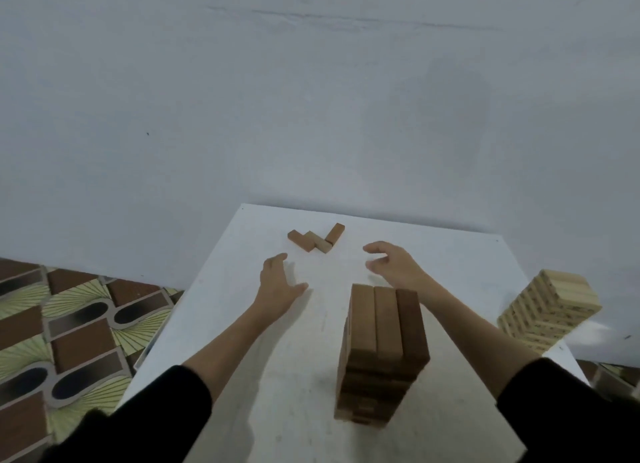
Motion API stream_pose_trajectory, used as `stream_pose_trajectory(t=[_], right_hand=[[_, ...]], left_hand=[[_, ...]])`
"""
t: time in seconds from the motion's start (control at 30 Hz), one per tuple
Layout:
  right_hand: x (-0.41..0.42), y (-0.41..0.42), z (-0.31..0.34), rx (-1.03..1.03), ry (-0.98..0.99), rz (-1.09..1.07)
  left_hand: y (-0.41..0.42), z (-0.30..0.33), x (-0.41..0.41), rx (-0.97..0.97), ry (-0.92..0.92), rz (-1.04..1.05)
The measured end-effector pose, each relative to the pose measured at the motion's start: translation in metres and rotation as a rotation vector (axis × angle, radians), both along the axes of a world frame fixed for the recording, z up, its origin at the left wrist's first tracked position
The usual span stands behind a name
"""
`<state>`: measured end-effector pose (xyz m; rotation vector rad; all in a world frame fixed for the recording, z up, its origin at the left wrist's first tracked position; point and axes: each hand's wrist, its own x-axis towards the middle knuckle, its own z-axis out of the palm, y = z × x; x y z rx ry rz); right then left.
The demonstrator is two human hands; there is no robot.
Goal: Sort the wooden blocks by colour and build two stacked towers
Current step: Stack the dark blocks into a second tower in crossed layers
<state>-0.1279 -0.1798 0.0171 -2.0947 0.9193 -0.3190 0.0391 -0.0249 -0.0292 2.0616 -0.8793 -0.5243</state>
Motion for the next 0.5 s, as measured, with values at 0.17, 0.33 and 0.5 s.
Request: stream_pose_trajectory(t=[0.17, 0.33, 0.5], right_hand=[[0.036, -0.029, -0.013, -0.109, 0.11, 0.164], [0.072, -0.05, -0.024, -0.216, 0.237, 0.277], [0.093, -0.062, -0.04, -0.361, 0.306, 0.314]], left_hand=[[-0.039, -0.008, 0.023, 0.121, -0.107, -0.069], [-0.07, -0.015, 0.039, 0.092, -0.176, -0.072], [-0.09, -0.035, 0.043, 0.012, -0.336, -0.115]])
